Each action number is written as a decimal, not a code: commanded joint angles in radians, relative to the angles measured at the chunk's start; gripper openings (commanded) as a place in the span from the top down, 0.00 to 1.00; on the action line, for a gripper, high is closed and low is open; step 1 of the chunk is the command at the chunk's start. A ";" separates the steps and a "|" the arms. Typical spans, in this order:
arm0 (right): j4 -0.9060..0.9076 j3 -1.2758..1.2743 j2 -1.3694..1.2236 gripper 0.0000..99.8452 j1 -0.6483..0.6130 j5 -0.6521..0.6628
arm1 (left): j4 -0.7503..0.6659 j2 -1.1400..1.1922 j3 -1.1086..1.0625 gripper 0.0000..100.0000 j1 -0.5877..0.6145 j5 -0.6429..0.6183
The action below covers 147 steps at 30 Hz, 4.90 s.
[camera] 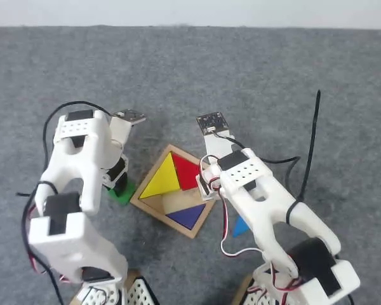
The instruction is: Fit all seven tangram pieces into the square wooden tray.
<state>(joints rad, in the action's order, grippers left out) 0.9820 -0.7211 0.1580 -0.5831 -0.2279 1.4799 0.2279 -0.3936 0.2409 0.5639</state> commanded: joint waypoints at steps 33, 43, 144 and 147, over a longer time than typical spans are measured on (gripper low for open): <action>0.064 -0.040 0.389 0.98 0.180 -0.017 | -0.167 -0.247 -0.374 0.99 -0.224 -0.138; 0.064 -0.040 0.389 0.98 0.183 -0.015 | -0.124 -0.261 -0.326 0.99 -0.218 -0.173; 0.059 -0.011 0.389 0.98 0.323 -0.015 | -0.230 -0.621 -0.367 0.75 -0.520 -0.690; 0.064 -0.011 0.384 0.98 0.308 -0.015 | -0.230 -0.652 -0.351 0.75 -0.414 -0.690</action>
<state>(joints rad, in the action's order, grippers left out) 1.0326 -0.7702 0.4987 -0.2700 -0.2340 1.2375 -0.3629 -0.7986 -0.2639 -0.1312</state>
